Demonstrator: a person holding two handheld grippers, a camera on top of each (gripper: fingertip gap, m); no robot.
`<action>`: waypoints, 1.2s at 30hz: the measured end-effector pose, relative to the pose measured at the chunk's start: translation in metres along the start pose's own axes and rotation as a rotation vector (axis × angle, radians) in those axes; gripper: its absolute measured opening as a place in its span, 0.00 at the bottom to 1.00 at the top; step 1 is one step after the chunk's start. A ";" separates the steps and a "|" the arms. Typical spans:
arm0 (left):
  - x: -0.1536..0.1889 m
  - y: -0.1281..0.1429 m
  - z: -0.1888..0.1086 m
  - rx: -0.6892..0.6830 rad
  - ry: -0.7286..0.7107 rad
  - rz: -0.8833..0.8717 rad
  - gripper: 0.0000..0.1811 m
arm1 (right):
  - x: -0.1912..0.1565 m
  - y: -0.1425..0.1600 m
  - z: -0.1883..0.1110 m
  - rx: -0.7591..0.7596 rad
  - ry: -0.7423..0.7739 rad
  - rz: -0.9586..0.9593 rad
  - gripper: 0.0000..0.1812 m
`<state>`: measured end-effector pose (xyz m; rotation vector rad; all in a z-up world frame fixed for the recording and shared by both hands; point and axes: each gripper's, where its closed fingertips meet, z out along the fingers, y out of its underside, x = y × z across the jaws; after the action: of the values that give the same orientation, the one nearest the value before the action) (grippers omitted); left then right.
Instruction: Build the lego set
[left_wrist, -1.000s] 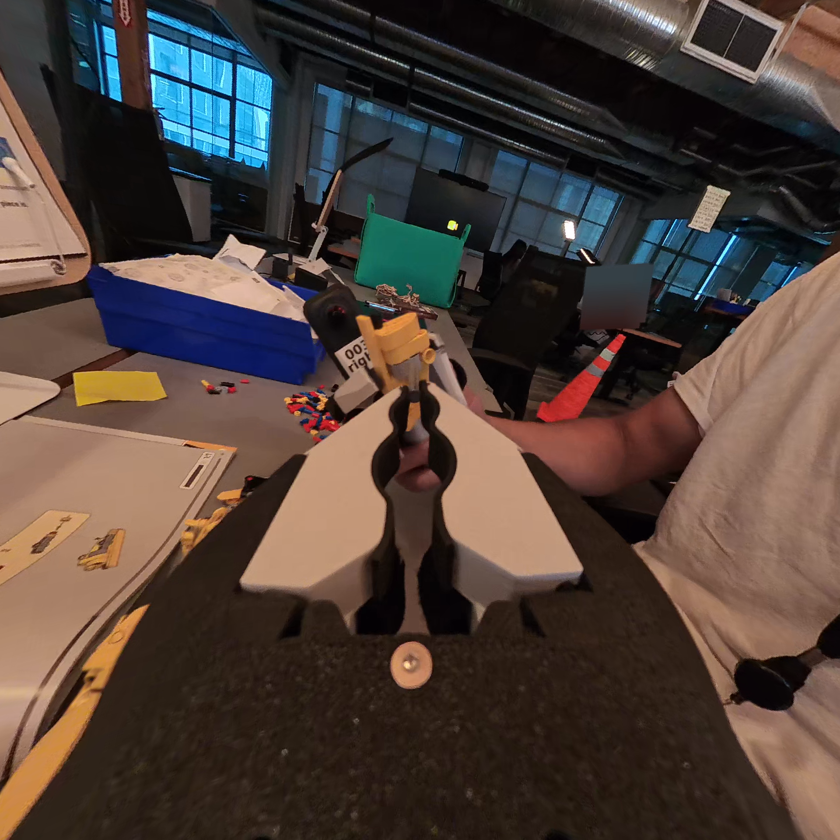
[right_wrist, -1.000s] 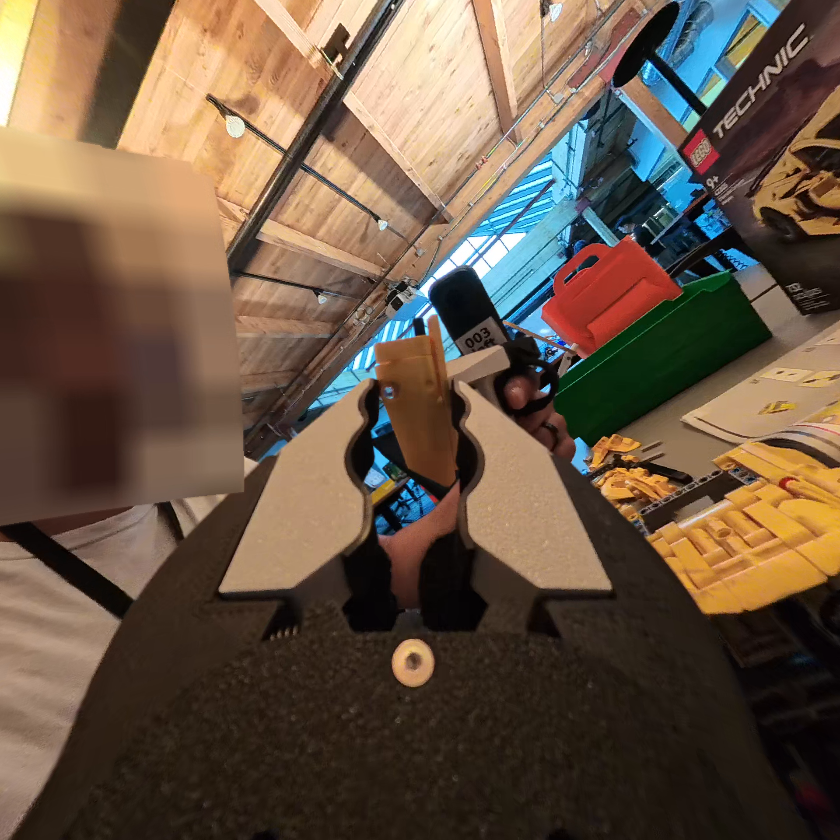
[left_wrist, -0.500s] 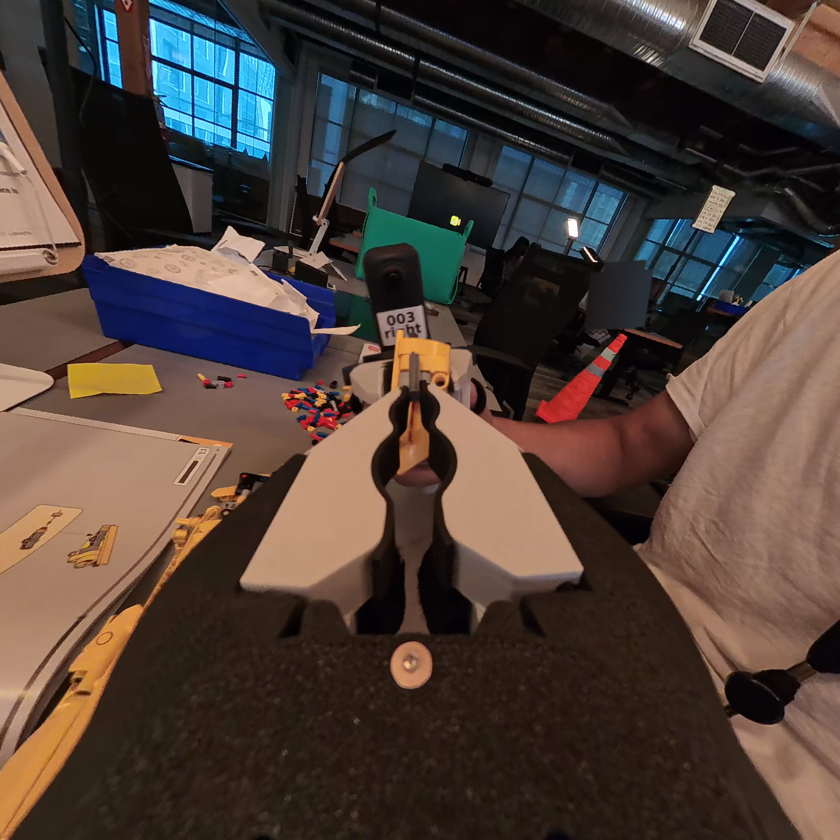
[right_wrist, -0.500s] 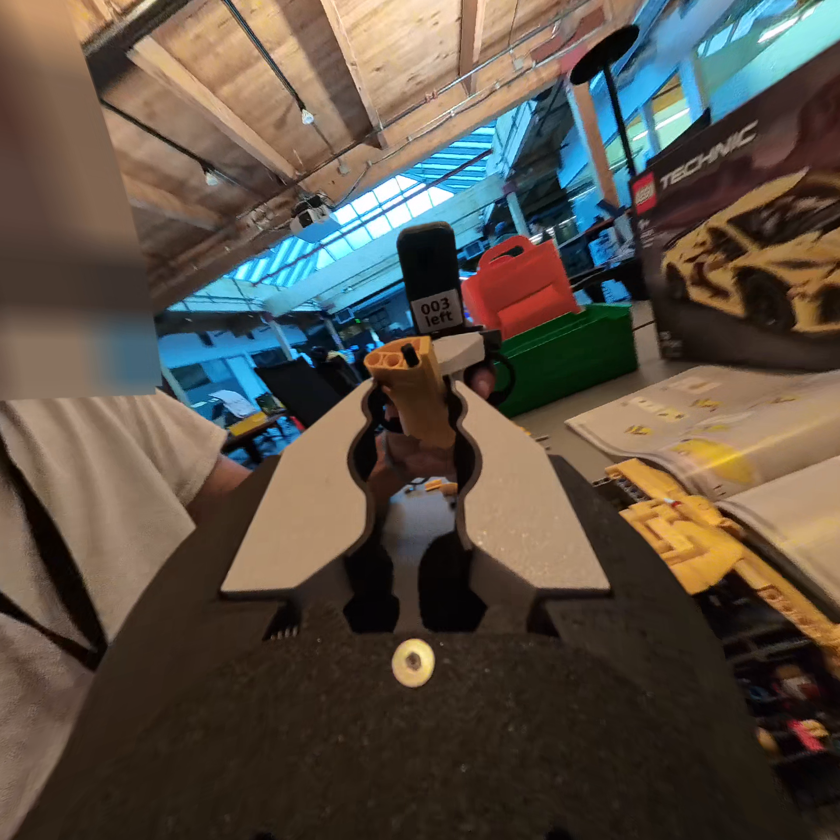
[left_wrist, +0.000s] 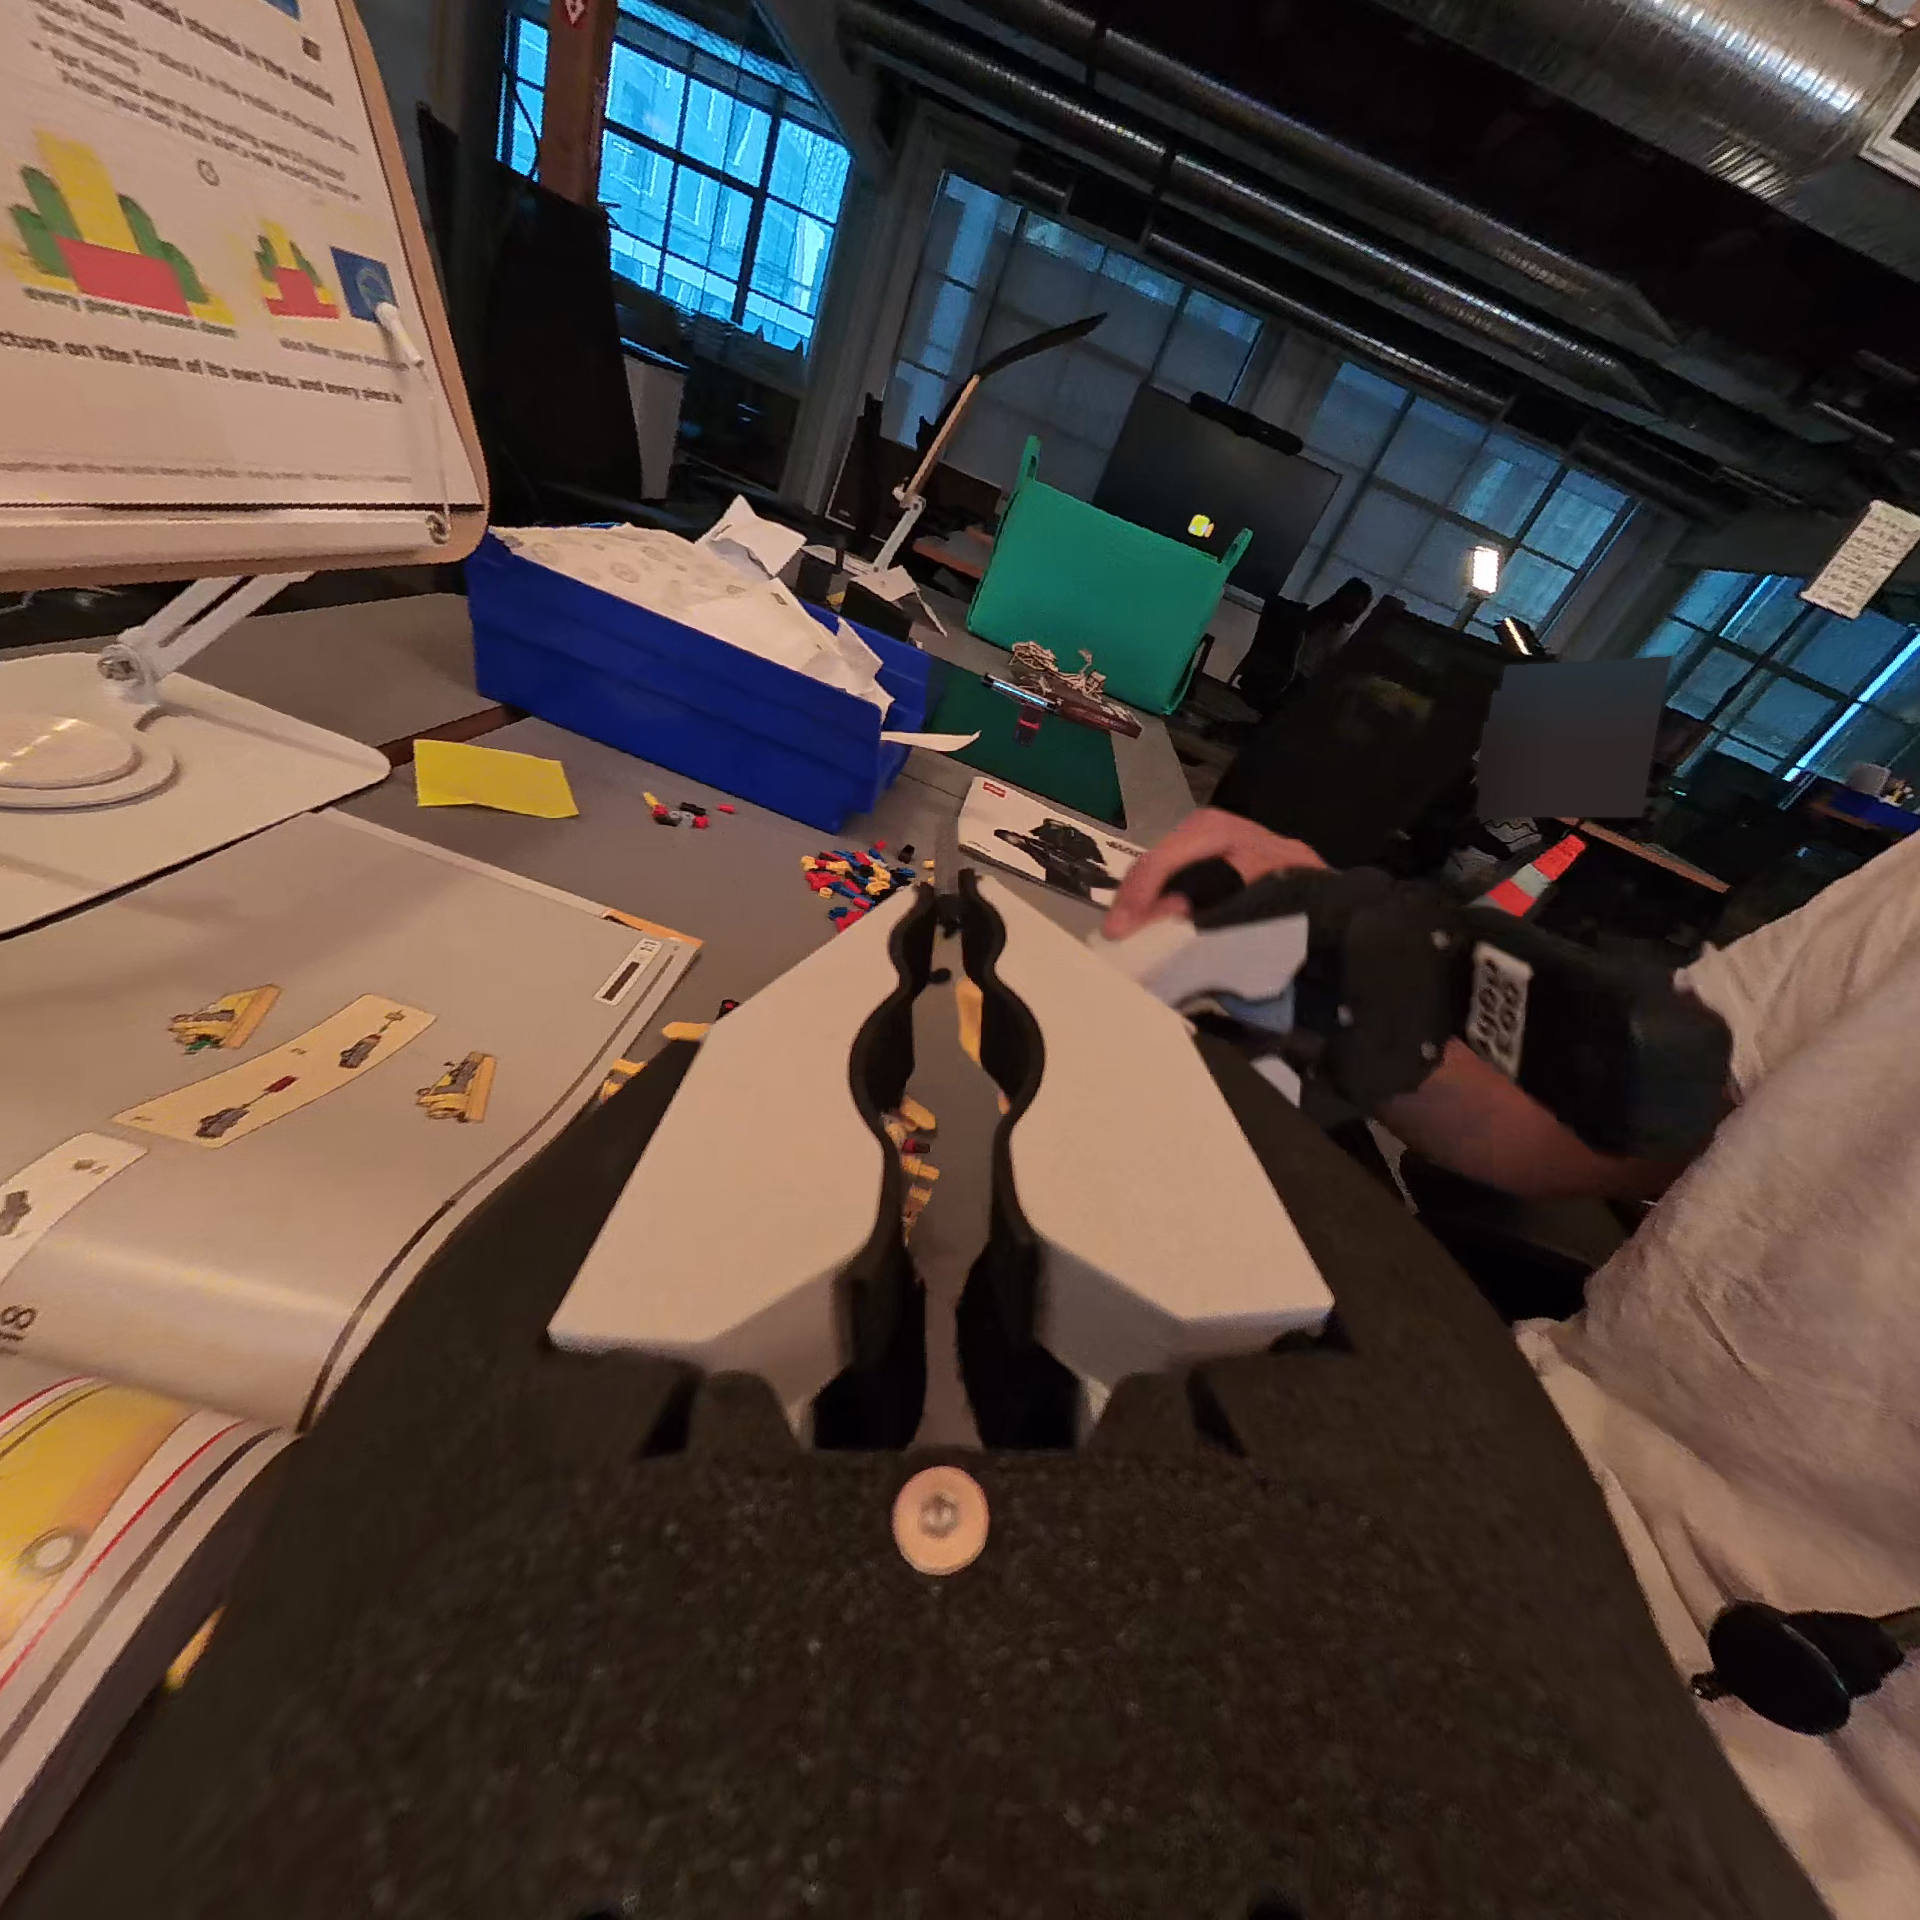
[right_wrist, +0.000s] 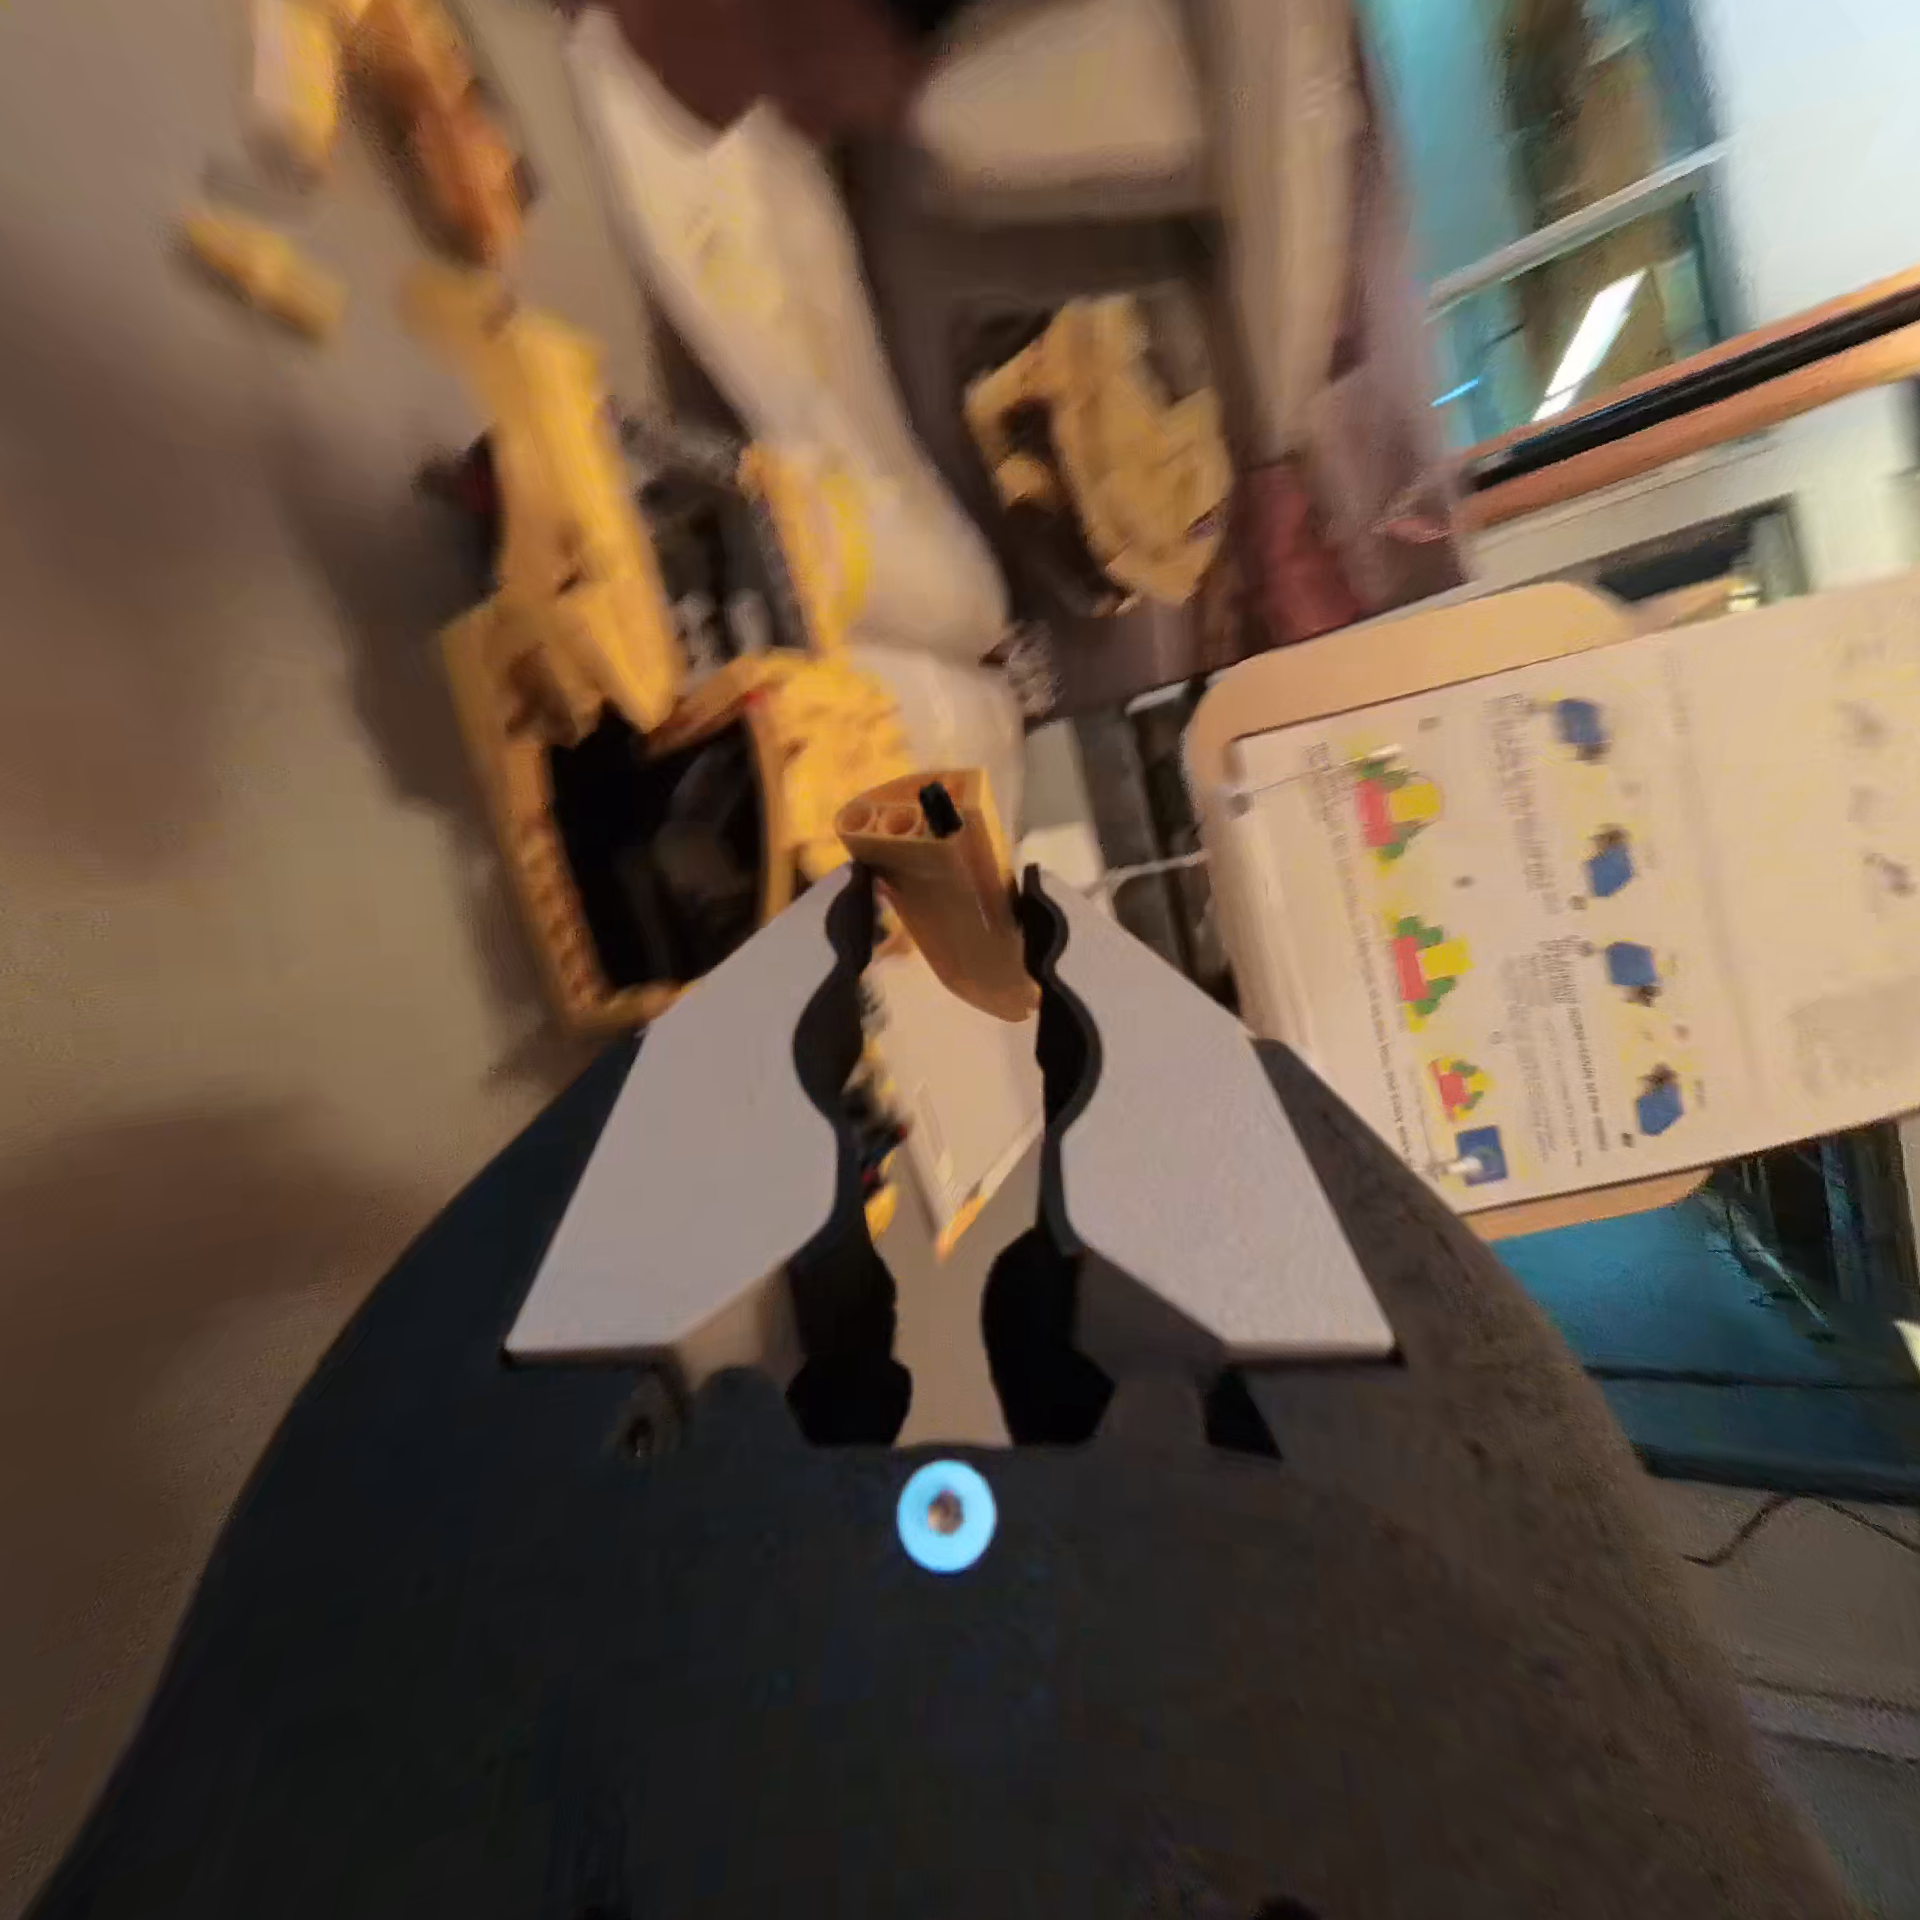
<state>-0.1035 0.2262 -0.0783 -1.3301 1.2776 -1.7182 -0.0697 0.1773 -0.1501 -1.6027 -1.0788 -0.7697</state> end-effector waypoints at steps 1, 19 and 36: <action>-0.001 0.001 0.000 -0.005 -0.006 0.002 0.02 | -0.018 0.007 -0.003 -0.083 -0.071 -0.051 0.15; -0.015 0.020 0.003 -0.107 -0.078 0.032 0.02 | -0.121 0.030 -0.042 -0.337 -0.614 0.258 0.15; -0.013 0.024 0.005 -0.138 -0.075 0.040 0.02 | -0.131 0.001 -0.060 -0.198 -1.188 0.994 0.21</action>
<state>-0.0966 0.2272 -0.1051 -1.4236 1.3913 -1.5621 -0.1184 0.0845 -0.2484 -2.4783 -0.7335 0.8820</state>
